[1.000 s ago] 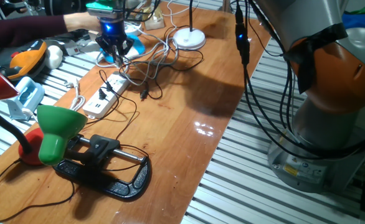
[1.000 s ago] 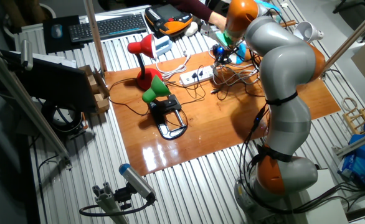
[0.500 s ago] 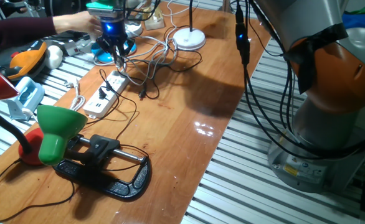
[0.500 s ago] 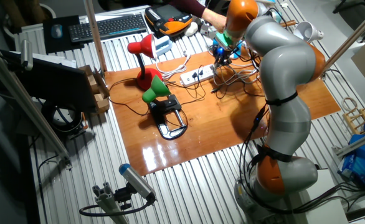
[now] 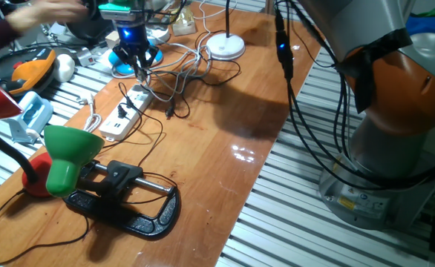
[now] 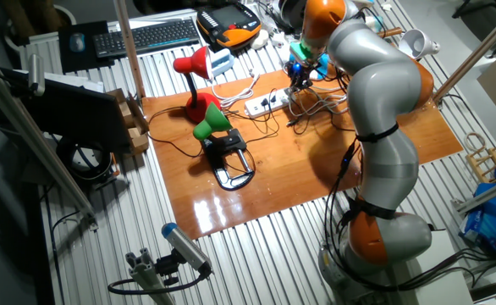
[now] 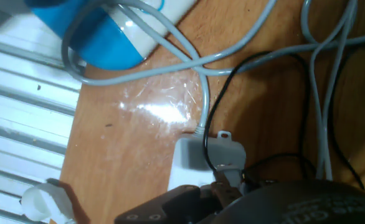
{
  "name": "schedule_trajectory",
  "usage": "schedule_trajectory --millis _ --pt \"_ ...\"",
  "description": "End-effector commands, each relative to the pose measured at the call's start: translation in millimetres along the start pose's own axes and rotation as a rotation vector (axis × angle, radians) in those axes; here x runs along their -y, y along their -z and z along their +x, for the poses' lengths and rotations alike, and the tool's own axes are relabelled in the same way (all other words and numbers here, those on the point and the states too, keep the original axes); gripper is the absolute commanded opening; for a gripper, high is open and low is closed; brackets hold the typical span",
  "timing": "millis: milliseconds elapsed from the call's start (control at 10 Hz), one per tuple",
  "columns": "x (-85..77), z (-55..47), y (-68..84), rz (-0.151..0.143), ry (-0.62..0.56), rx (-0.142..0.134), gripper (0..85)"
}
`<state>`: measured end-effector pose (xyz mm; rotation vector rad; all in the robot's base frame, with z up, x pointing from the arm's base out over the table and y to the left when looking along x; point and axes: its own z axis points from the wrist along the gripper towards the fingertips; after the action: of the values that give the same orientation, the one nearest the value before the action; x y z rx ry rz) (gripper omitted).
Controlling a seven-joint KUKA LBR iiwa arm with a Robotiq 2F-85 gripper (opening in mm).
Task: Plug in the power cord of the desk lamp, turn on the socket, and light up the desk lamp
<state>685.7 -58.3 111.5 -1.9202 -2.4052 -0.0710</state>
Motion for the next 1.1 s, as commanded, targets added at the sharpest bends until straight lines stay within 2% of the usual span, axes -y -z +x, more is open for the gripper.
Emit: schedule_trajectory --millis 0,200,400,500,600,1000 --pt "-0.9 0.8 0.9 -0.010 -0.085 -0.010 0.0" --pt "-5.3 9.4 -0.4 -0.021 -0.100 -0.026 0.0" --pt "-5.4 18.3 -4.7 -0.017 -0.099 -0.015 0.0" --pt "-3.8 26.0 -6.6 -0.013 -0.104 -0.007 0.0" --pt "-5.5 29.8 -6.6 0.006 -0.101 -0.005 0.0" --pt "-9.6 30.7 -8.9 0.032 -0.072 -0.068 0.0"
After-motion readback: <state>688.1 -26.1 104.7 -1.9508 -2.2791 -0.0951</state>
